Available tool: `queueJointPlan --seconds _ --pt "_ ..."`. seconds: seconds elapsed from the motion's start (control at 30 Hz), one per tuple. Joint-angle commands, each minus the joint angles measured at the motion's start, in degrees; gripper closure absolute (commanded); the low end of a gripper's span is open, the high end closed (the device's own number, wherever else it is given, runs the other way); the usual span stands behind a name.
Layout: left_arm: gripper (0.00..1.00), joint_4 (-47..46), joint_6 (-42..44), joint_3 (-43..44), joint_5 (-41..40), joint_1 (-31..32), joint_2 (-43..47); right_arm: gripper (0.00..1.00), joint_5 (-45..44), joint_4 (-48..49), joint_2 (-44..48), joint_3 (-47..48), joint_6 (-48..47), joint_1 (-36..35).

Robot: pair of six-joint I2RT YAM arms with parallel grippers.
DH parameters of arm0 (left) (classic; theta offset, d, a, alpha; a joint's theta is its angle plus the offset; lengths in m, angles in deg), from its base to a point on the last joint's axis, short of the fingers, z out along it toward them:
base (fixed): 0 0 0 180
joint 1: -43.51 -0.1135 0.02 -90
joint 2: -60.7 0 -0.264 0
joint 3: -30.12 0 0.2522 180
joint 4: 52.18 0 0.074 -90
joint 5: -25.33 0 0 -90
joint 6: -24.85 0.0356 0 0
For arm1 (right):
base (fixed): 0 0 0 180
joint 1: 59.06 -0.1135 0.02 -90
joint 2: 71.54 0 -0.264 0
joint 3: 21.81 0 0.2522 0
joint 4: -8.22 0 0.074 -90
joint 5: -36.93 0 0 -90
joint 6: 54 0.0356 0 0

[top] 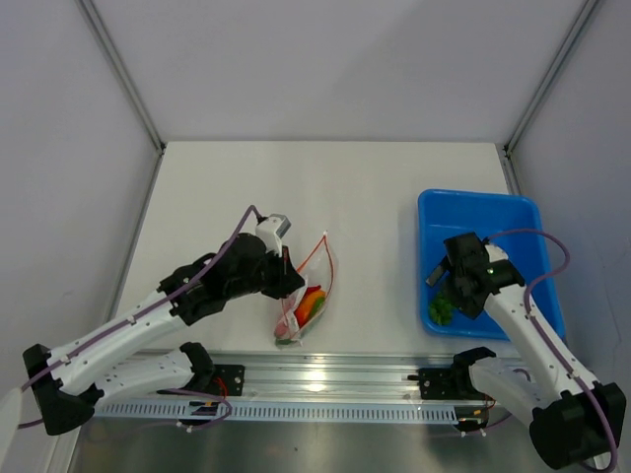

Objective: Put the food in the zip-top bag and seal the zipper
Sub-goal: Pick up the fake fruit from the bin.

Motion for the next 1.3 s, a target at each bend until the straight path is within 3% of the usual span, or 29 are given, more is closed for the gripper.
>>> queueJointPlan --seconds 0.0,0.17,0.27,0.43,0.63,1.27 --pt "0.99 4.5 -0.2 3.0 3.0 -2.8 -1.8 0.13 3.7 5.3 4.1 -2.4 -2.1 1.2" --pt "0.99 11.0 1.0 8.3 14.1 -13.2 -5.0 0.14 3.9 1.9 1.4 3.6 -8.2 8.7" --pt "0.99 11.5 2.8 10.0 17.9 -15.6 -6.5 0.13 7.0 3.8 -1.7 6.0 -10.3 13.0" --pt "0.99 11.2 5.3 9.9 21.2 -15.8 -9.4 0.14 8.5 9.6 -9.1 3.9 -13.2 14.0" --pt "0.99 11.5 6.6 9.7 21.8 -16.0 -9.3 0.14 8.8 12.7 -11.0 1.0 -14.9 14.1" --pt "0.99 15.0 4.3 14.0 22.2 -16.3 -5.4 0.22 6.6 11.7 -31.0 -0.9 -8.5 14.1"
